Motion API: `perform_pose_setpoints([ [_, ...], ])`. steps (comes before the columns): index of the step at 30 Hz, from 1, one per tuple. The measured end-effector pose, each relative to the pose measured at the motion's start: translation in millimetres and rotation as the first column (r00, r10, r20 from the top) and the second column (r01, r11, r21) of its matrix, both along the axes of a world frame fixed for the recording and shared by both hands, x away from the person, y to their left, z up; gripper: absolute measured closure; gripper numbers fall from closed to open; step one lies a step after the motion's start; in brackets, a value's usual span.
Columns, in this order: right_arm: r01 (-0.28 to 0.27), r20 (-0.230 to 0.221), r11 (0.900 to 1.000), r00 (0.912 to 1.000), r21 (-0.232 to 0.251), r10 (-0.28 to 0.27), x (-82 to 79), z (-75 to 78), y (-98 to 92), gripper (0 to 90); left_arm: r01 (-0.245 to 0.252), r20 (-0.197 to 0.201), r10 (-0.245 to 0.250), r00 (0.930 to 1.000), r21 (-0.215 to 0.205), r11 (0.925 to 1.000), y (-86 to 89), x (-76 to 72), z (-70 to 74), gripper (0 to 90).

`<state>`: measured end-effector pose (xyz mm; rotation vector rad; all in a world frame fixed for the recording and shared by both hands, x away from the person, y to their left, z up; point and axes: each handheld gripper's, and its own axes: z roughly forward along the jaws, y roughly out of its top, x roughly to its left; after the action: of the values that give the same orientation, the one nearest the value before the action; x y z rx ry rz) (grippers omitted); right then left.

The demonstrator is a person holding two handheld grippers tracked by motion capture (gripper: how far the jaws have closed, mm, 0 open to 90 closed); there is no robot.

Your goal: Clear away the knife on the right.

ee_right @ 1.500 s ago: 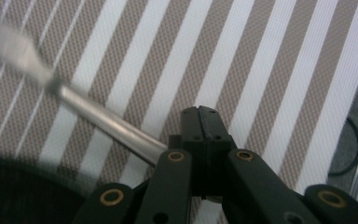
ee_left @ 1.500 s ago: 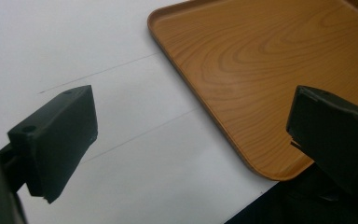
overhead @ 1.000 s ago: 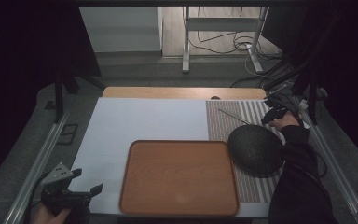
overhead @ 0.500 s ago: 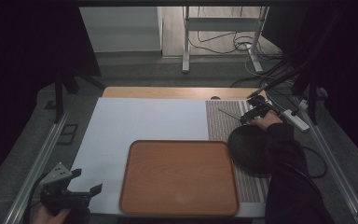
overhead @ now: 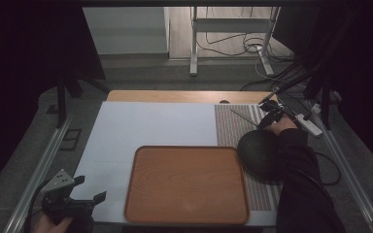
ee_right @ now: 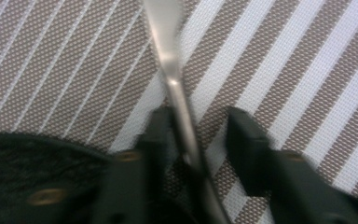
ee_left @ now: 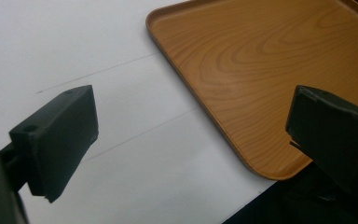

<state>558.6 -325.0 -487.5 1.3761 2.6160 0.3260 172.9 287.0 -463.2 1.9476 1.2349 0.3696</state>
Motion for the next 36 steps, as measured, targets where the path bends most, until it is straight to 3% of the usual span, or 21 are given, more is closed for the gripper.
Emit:
perform_pose_setpoints([
  [1,-0.022,0.0,1.0,0.9997,-0.01,0.022,-0.9,0.3,-0.1,76.4,0.0,0.0,0.0,1.0,0.0,1.0,0.0,-0.1,0.0,3.4],
  [3,-0.038,-0.003,0.999,0.9993,-0.012,0.038,-1.4,0.2,1.2,80.2,0.0,0.0,0.0,1.0,-0.001,1.0,0.1,-0.1,0.0,3.4],
  [4,-0.017,-0.009,1.0,0.9998,-0.011,0.017,-0.6,0.4,1.7,80.4,0.0,0.0,0.0,1.0,0.0,1.0,0.1,-0.1,0.0,3.4],
  [10,-0.051,-0.004,0.999,0.9987,0.002,0.051,-1.4,0.6,-1.2,80.7,-0.002,-0.002,0.002,1.0,-0.005,1.0,0.3,0.1,0.2,3.4],
  [12,-0.055,0.01,0.998,0.9984,-0.022,0.055,-1.9,1.6,-3.5,80.7,-0.002,-0.003,0.002,1.0,-0.005,1.0,0.3,0.2,0.2,3.4],
  [17,-0.005,0.047,1.0,0.9989,-0.009,0.006,-3.9,10.6,-26.7,80.7,-0.002,-0.002,0.002,1.0,-0.005,1.0,0.3,0.1,0.2,3.4],
  [24,0.023,0.072,1.0,0.9971,-0.008,-0.022,-10.6,23.5,-42.1,80.7,-0.002,-0.001,0.002,1.0,-0.003,1.0,0.1,0.1,0.2,3.4],
  [25,0.029,0.08,1.0,0.9964,0.011,-0.03,-14.0,28.5,-44.5,80.7,-0.003,-0.002,0.003,1.0,-0.004,1.0,0.2,0.2,0.2,3.4],
  [28,0.035,0.08,0.999,0.9961,0.037,-0.038,-17.7,33.4,-45.2,80.7,-0.003,-0.003,0.003,1.0,-0.003,1.0,0.0,0.3,0.2,3.5],
  [36,-0.033,0.064,0.997,0.9975,0.071,0.029,-38.5,40.0,-24.3,80.7,0.001,-0.003,-0.001,1.0,0.012,0.9999,-1.4,0.2,0.5,3.5],
])
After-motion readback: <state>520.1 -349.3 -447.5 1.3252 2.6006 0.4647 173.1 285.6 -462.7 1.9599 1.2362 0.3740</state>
